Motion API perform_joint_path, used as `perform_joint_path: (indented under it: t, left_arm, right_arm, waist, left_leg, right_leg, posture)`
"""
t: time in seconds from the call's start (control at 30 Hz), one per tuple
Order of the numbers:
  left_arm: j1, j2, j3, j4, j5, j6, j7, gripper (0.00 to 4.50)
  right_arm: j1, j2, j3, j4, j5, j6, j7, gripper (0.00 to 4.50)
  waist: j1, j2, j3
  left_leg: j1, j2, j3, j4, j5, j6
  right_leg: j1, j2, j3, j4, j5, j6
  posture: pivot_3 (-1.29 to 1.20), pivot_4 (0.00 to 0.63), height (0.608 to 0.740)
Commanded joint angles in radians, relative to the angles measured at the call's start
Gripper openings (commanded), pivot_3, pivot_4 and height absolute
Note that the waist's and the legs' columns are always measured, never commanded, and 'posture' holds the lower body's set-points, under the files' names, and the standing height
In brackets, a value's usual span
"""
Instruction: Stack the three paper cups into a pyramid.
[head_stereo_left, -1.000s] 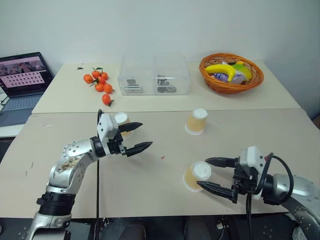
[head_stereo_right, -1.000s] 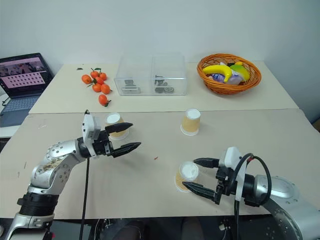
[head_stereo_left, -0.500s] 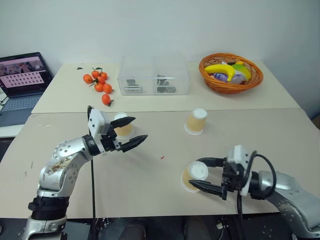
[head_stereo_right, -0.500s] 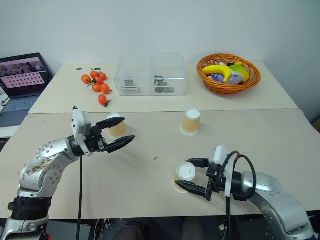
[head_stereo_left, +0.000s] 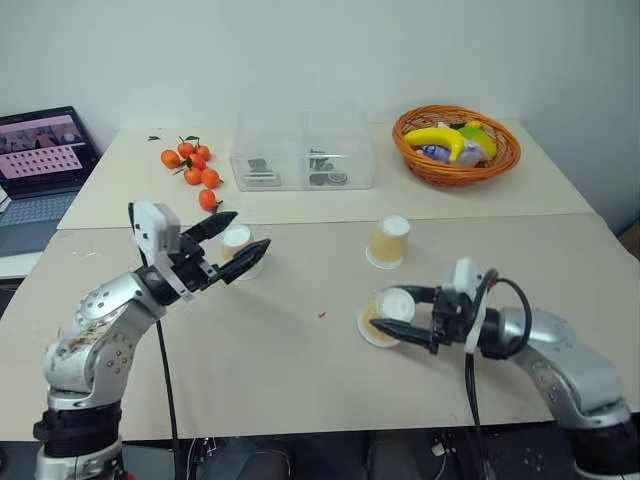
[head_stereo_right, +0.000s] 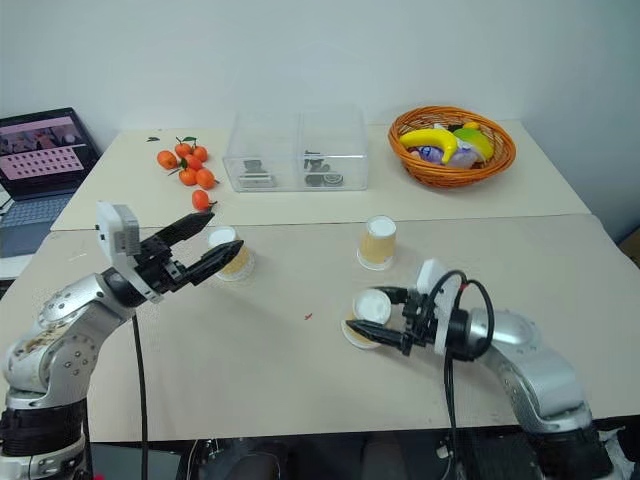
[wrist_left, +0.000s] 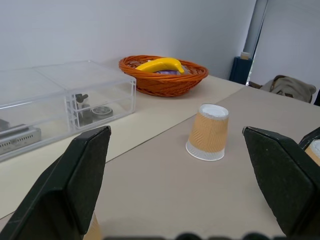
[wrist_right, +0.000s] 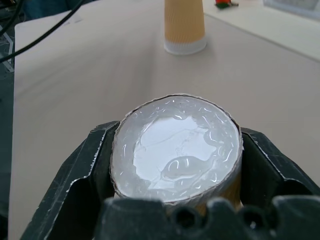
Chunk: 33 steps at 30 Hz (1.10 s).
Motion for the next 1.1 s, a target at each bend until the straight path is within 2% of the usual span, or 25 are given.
perform_joint_path:
  t: [0.03,0.13,0.37,0.53,0.67,0.73,0.87,0.97,1.1]
  left_arm:
    - [0.066,0.015,0.057,-0.076,-0.034,0.009,0.02,4.5]
    - [0.131,0.01,0.089,-0.131,-0.044,0.004,0.054,4.5]
    - [0.236,-0.01,0.128,-0.215,-0.051,-0.012,0.117,4.5]
    - [0.298,-0.022,0.143,-0.259,-0.037,-0.031,0.146,4.5]
    - [0.344,-0.035,0.151,-0.274,-0.023,-0.055,0.16,4.5]
    - [0.37,-0.044,0.148,-0.275,-0.011,-0.073,0.162,4.5]
    - [0.39,-0.049,0.134,-0.273,0.001,-0.09,0.159,4.5]
    - [0.404,-0.042,0.139,-0.256,-0.003,-0.097,0.138,4.5]
    - [0.419,-0.018,0.134,-0.244,-0.013,-0.086,0.091,4.5]
  right_arm:
    - [-0.139,0.051,0.058,0.044,0.032,0.017,0.052,3.47]
    - [-0.274,0.124,0.162,0.138,0.003,0.01,0.131,3.47]
    - [-0.451,0.275,0.293,0.448,-0.133,-0.135,0.238,3.47]
    - [-0.533,0.354,0.307,0.635,-0.21,-0.253,0.275,3.47]
    - [-0.576,0.392,0.283,0.736,-0.24,-0.304,0.27,3.47]
    - [-0.58,0.395,0.28,0.767,-0.253,-0.325,0.279,3.47]
    - [-0.559,0.385,0.278,0.774,-0.268,-0.337,0.301,4.46]
    - [-0.534,0.37,0.271,0.746,-0.283,-0.312,0.279,4.46]
    - [-0.498,0.327,0.241,0.628,-0.204,-0.181,0.316,4.46]
  waist:
    - [-0.007,0.0,0.0]
    - [-0.02,0.0,0.0]
    - [-0.001,-0.001,0.0]
    - [-0.003,-0.001,0.0]
    - [-0.005,-0.001,0.0]
    - [-0.007,-0.001,0.0]
    - [-0.007,-0.001,0.0]
    - [-0.007,-0.001,0.0]
    - [-0.007,-0.001,0.0]
  left_leg:
    - [0.0,0.0,0.0,0.0,0.0,0.0]
    - [0.0,0.001,0.0,0.0,0.0,-0.001]
    - [0.0,0.001,-0.001,0.0,0.0,-0.003]
    - [-0.006,0.002,0.0,-0.001,0.005,-0.012]
    - [-0.006,0.002,0.0,-0.001,0.005,-0.012]
    - [-0.006,0.002,0.0,-0.001,0.005,-0.012]
    - [-0.006,0.002,0.0,-0.002,0.005,-0.012]
    - [-0.006,0.002,0.0,-0.002,0.003,-0.008]
    - [-0.006,0.002,0.0,-0.002,0.003,-0.008]
  right_leg:
    - [0.0,0.0,0.0,0.0,0.0,0.0]
    - [-0.001,0.001,0.001,0.0,0.001,-0.001]
    - [-0.003,0.001,0.0,0.001,0.001,-0.002]
    - [-0.013,0.002,0.001,0.002,0.003,-0.006]
    - [-0.013,0.002,0.001,0.002,0.003,-0.006]
    - [-0.013,0.002,0.001,0.002,0.003,-0.006]
    - [-0.013,0.002,0.001,0.002,0.003,-0.006]
    - [-0.013,0.002,0.001,0.002,0.004,-0.006]
    - [-0.013,0.002,0.001,0.002,0.004,-0.006]
  posture:
    - [0.0,0.15,0.738]
    - [0.0,0.15,0.738]
    - [0.0,0.15,0.738]
    - [0.0,0.15,0.738]
    - [0.0,0.15,0.738]
    - [0.0,0.15,0.738]
    - [0.0,0.15,0.738]
    - [0.0,0.15,0.738]
    - [0.0,0.15,0.738]
